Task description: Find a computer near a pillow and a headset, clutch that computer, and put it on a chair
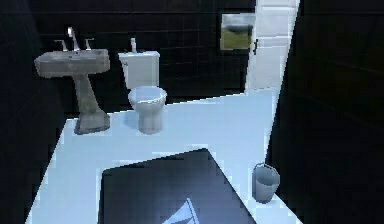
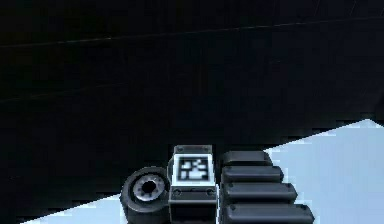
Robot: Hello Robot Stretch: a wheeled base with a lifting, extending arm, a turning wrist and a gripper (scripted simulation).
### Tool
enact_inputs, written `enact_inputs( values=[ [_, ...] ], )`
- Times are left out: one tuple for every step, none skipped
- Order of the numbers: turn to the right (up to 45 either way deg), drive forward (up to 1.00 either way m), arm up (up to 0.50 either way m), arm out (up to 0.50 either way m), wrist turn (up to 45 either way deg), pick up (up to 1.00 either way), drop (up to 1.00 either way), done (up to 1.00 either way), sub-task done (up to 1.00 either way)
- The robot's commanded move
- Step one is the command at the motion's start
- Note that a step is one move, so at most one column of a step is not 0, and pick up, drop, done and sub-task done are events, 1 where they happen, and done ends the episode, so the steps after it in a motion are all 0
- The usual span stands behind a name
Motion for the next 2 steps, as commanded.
enact_inputs(
  values=[
    [0.0,1.00,0.00,0.00,0.0,0.00,0.00,0.00,0.00],
    [0.0,0.20,0.00,0.00,0.0,0.00,0.00,0.00,0.00]
  ],
)
